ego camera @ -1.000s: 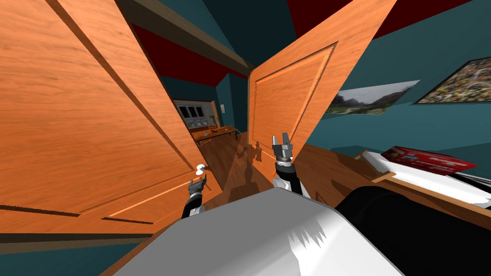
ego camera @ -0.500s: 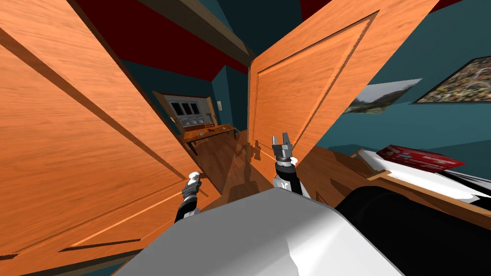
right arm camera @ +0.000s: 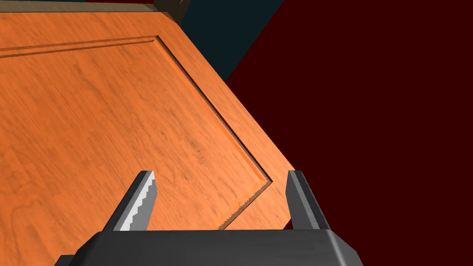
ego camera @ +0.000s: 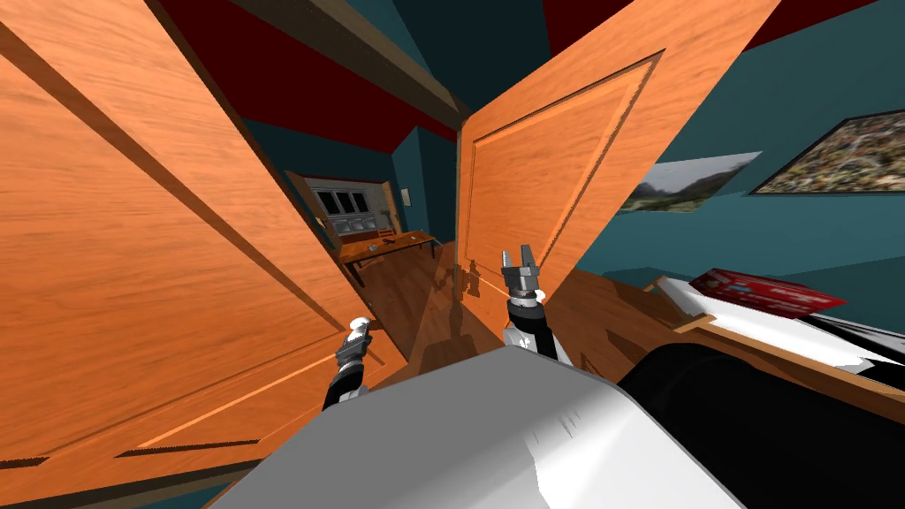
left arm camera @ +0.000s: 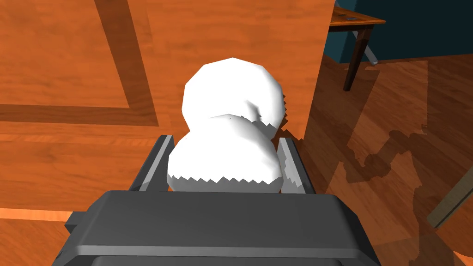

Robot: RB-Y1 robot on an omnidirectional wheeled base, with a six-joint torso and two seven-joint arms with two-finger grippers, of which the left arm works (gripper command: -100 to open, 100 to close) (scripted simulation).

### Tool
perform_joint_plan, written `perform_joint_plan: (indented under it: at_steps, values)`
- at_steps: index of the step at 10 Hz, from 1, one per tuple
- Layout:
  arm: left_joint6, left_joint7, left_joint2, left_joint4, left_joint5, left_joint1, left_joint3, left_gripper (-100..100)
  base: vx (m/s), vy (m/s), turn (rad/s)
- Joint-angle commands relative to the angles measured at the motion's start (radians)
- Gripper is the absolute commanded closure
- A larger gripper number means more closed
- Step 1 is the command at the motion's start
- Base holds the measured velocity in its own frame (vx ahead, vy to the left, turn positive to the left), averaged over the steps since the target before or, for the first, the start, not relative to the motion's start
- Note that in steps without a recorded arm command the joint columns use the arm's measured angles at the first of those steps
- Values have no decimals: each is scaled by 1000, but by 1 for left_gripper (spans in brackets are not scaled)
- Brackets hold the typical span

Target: Pull the door open

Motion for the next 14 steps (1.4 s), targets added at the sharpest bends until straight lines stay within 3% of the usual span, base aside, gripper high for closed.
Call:
perform_joint_plan:
  at_steps: [1, 3, 10, 11, 12, 14]
  values:
    - [-8, 26, 15, -6, -7, 10, -19, 100, -92, 44, -99]
    - [-15, 48, 29, -11, -13, 19, -36, 100, -191, 30, -117]
    - [-53, 170, 102, -40, -45, 66, -127, 100, -212, 41, -128]
    - [-45, 156, 95, -38, -42, 65, -119, 100, -88, 13, -31]
    - [-63, 185, 113, -42, -55, 81, -146, 100, -176, 13, -144]
    - [-82, 209, 132, -47, -65, 93, -167, 100, -257, 53, -118]
